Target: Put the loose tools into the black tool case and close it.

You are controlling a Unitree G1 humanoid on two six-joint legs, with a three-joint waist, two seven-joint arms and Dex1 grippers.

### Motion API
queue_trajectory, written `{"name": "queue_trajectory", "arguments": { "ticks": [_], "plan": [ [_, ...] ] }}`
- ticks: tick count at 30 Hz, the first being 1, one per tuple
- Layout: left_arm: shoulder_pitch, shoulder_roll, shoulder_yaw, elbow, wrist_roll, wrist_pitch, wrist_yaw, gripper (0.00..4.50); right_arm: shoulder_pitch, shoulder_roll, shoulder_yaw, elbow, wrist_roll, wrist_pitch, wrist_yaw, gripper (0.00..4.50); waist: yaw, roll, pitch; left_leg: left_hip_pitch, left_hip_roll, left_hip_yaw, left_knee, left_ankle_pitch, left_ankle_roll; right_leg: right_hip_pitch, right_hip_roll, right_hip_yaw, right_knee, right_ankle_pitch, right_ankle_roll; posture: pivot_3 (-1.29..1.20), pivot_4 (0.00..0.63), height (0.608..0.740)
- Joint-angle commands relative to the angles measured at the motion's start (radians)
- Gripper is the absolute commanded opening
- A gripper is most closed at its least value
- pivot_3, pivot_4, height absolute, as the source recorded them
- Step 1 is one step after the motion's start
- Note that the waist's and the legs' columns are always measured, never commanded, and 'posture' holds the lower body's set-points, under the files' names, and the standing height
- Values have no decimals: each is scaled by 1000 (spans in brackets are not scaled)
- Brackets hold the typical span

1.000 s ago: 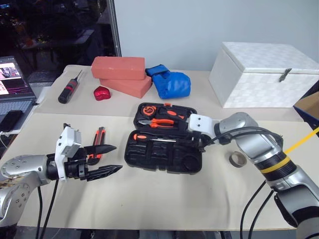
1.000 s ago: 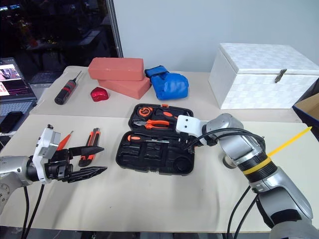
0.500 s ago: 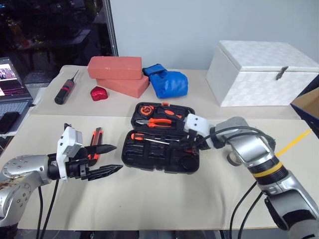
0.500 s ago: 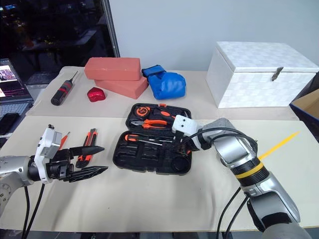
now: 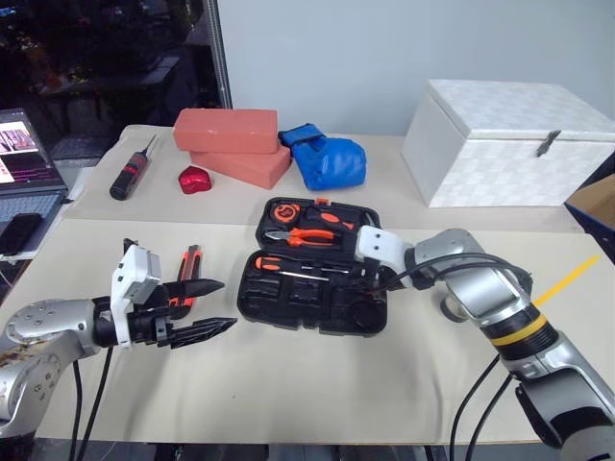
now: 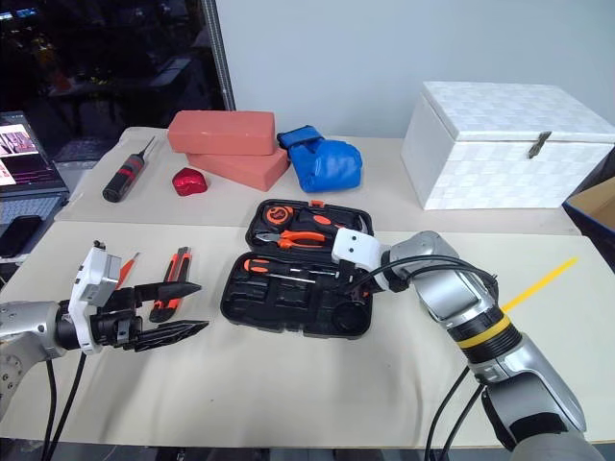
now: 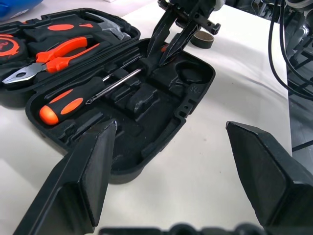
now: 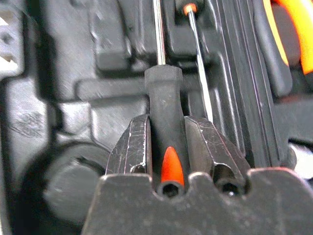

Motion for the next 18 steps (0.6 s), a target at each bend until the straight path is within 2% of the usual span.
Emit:
{"name": "queue_trajectory", "arguments": {
  "ticks": [1,5,7,10,15,17,18],
  "plan": [
    [-2,3,-2,-30,-10,-19,3,3797,-15,-4,31,74,-35,-34,19,1730,0,0,0,0,0,0,0,0,0,0,0,0,0,0,0,0,150,740],
    [3,5,2,-26,-8,-25,-1,3797,-14,3,3,69,-22,-72,12,2931,1,0,0,0,0,0,0,0,0,0,0,0,0,0,0,0,150,740],
    [7,5,5,-26,-9,-25,-1,3797,-5,8,-46,31,22,-86,18,2931,-1,0,0,0,0,0,0,0,0,0,0,0,0,0,0,0,150,740],
    [15,2,6,-28,-7,-27,1,3797,22,42,-187,-37,165,-61,23,2211,-2,0,0,0,0,0,0,0,0,0,0,0,0,0,0,0,150,740],
    [19,-1,5,-20,-3,-34,-1,3797,93,90,-301,-96,289,-1,-25,458,-5,0,1,0,1,0,0,0,0,0,1,0,1,2,3,0,150,740],
    [23,-3,3,-21,1,-37,2,3797,135,130,-322,-83,256,-58,-121,81,-5,0,0,0,1,0,0,0,0,0,1,0,1,1,2,0,150,740],
    [27,-3,3,-20,2,-40,2,3797,154,155,-323,-62,223,-91,-183,81,-5,0,0,1,1,0,0,0,0,1,1,0,1,0,1,0,150,740]
  ]
}}
